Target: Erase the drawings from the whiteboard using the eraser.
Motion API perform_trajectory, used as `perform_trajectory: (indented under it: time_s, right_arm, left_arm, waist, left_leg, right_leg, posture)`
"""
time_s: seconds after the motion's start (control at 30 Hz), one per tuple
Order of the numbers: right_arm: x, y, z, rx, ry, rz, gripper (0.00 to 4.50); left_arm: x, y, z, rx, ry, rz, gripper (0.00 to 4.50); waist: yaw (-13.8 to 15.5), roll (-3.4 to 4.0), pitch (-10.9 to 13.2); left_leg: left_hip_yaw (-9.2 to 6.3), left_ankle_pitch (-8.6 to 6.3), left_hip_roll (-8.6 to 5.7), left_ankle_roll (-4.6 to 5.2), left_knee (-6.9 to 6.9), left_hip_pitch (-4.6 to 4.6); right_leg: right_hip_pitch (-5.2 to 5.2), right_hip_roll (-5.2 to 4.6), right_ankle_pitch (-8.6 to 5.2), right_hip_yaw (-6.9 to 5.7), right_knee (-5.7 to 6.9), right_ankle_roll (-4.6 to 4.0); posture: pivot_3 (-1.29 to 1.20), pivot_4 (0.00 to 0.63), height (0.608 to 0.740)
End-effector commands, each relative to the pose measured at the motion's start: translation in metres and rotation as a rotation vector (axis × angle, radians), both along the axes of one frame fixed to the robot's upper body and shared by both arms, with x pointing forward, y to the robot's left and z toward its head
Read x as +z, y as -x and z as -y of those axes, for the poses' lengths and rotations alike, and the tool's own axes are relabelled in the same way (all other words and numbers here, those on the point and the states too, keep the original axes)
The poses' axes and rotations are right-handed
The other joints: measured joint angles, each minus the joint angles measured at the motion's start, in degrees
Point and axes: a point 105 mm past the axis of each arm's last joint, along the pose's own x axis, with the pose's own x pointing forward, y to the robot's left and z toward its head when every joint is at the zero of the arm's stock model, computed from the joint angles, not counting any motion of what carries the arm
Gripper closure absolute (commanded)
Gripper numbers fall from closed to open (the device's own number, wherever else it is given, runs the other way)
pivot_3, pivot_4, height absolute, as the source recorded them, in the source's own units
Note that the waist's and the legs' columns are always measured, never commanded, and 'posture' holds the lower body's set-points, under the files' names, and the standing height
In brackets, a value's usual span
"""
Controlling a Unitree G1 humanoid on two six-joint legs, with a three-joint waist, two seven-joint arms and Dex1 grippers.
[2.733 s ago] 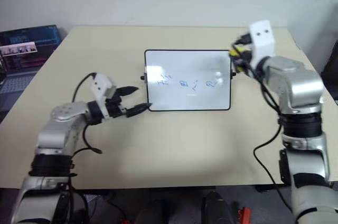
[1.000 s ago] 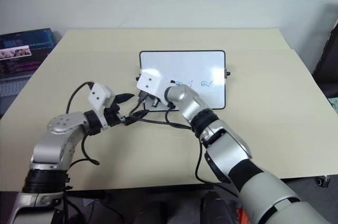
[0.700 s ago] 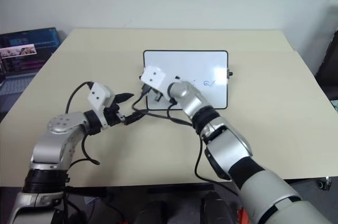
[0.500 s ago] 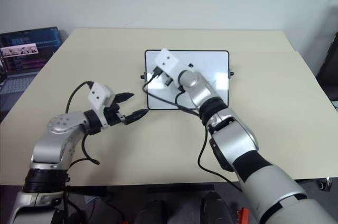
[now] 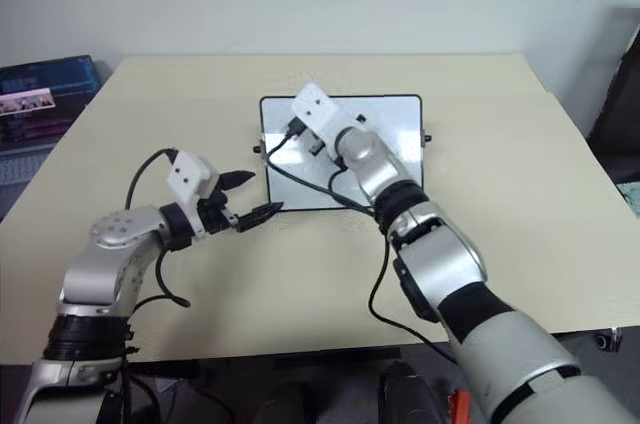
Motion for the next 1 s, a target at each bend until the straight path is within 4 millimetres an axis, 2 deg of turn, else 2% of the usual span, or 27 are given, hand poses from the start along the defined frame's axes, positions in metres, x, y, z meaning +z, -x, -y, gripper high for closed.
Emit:
perform_trajectory:
  time_s: [0.03, 0.13, 0.27, 0.47, 0.6, 0.83, 1.0]
  right_arm:
    - [-0.016, 0.007, -0.012, 0.007, -0.062, -0.050, 3.38]
    - [-0.025, 0.013, -0.021, 0.024, -0.095, -0.091, 3.38]
    - [-0.043, 0.021, -0.028, 0.080, -0.031, -0.152, 3.38]
    - [-0.066, 0.030, -0.031, 0.117, -0.034, -0.303, 3.38]
    - [-0.076, 0.032, -0.025, 0.109, -0.043, -0.386, 3.38]
    - [-0.070, 0.021, -0.007, 0.030, -0.059, -0.379, 3.39]
    - [-0.042, 0.018, -0.004, 0.075, -0.070, -0.334, 3.39]
  left_arm:
    - [0.012, 0.001, 0.004, -0.019, -0.004, 0.049, 0.00]
    - [0.012, 0.002, 0.004, -0.019, -0.002, 0.046, 0.00]
    - [0.011, 0.002, 0.003, -0.017, -0.006, 0.044, 0.00]
    - [0.012, 0.002, 0.003, -0.019, -0.007, 0.044, 0.00]
    - [0.015, 0.001, 0.004, -0.021, 0.007, 0.050, 0.00]
    - [0.015, 0.000, 0.004, -0.021, 0.007, 0.049, 0.00]
    - [0.017, 0.000, 0.006, -0.029, 0.013, 0.054, 0.00]
  waist:
    - [-0.44, 0.00, 0.00]
    - [-0.65, 0.00, 0.00]
    - [-0.61, 0.00, 0.00]
    - [-0.60, -0.01, -0.01]
    - [-0.57, -0.03, -0.02]
    - [-0.47, -0.04, -0.03]
    - [-0.08, -0.04, -0.03]
  left_leg:
    - [0.00, 0.00, 0.00, 0.00, 0.00, 0.00]
    - [0.00, 0.00, 0.01, 0.00, 0.00, 0.01]
    - [-0.01, 0.00, 0.00, 0.00, 0.01, 0.02]
    - [-0.01, 0.00, 0.01, 0.00, 0.02, 0.06]
    - [-0.02, 0.00, 0.01, 0.00, 0.04, 0.09]
    - [-0.02, 0.01, 0.01, 0.00, 0.05, 0.10]
    - [-0.04, 0.03, 0.00, 0.02, 0.08, 0.09]
  right_leg:
    - [0.00, 0.00, 0.00, 0.00, 0.00, 0.00]
    - [0.00, 0.00, 0.00, 0.01, 0.02, 0.00]
    - [0.00, 0.01, 0.00, 0.00, 0.05, 0.00]
    - [0.02, 0.03, 0.00, 0.00, 0.08, 0.00]
    - [0.05, 0.03, 0.00, 0.00, 0.10, 0.00]
    - [0.07, 0.03, 0.00, 0.00, 0.10, 0.00]
    - [0.10, 0.03, 0.00, -0.01, 0.08, 0.01]
  posture:
    - [0.00, 0.150, 0.740]
    - [0.00, 0.150, 0.740]
    - [0.00, 0.150, 0.740]
    - [0.00, 0.150, 0.740]
    - [0.00, 0.150, 0.740]
    - [0.00, 0.150, 0.740]
    - [0.00, 0.150, 0.740]
